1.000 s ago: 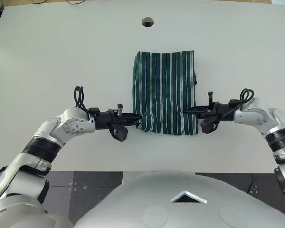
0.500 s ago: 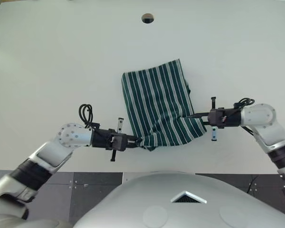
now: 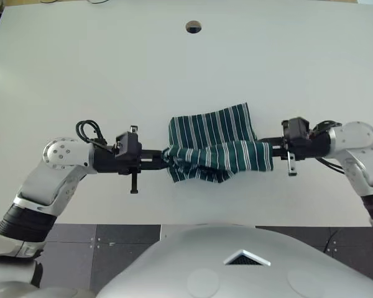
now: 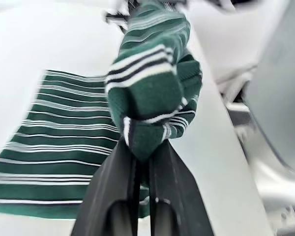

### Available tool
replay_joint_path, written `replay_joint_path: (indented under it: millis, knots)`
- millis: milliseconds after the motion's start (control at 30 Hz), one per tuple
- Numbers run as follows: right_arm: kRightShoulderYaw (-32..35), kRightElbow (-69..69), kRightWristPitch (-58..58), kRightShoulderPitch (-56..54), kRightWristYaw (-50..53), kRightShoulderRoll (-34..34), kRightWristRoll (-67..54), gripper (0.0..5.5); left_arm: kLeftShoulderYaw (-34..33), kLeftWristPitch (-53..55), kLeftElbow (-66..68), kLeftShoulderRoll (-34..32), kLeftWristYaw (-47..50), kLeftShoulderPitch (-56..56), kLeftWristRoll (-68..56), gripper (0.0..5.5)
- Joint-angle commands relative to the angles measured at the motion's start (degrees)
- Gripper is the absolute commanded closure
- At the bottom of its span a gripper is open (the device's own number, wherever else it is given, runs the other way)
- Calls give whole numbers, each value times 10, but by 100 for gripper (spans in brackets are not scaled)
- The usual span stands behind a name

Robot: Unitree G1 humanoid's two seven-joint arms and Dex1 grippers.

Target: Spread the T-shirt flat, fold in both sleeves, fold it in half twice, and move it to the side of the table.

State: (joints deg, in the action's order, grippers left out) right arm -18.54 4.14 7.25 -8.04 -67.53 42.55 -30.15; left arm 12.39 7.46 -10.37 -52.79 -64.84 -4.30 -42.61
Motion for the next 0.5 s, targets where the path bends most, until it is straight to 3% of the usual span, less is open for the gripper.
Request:
replay_joint_path:
  millis: [33, 133, 333, 500]
  knots:
    - [14, -45, 22, -33, 33, -35, 38, 540, -37, 45, 47, 48, 29, 56, 3, 539]
    - [15, -80, 25, -48, 55, -62, 66, 540, -37, 46, 76, 77, 43, 69, 45, 539]
    - [31, -153, 31, -63, 102, -108, 110, 417, -43, 52, 165, 118, 66, 97, 122, 423]
    - [99, -212, 107, -100, 164, -162, 75, 354, -67, 46, 292, 147, 140, 163, 200, 422]
